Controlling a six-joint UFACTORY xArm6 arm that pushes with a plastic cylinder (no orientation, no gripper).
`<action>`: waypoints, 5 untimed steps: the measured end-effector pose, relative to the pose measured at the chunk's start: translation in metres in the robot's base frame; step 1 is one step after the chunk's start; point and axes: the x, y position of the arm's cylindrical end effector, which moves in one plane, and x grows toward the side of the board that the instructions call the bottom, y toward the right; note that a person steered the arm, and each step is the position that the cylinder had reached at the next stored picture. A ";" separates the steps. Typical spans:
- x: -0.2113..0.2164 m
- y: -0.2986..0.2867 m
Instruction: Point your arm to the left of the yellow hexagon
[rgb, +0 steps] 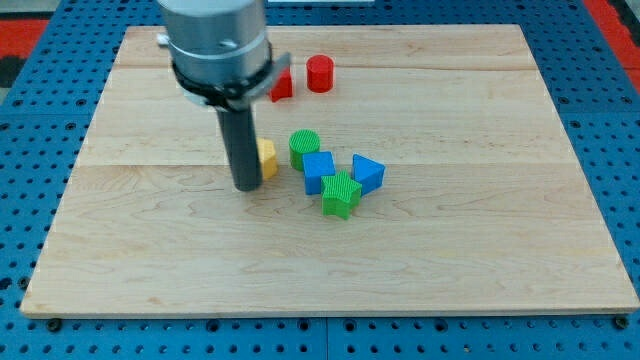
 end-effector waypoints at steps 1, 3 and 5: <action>-0.023 -0.019; 0.009 0.006; 0.009 0.004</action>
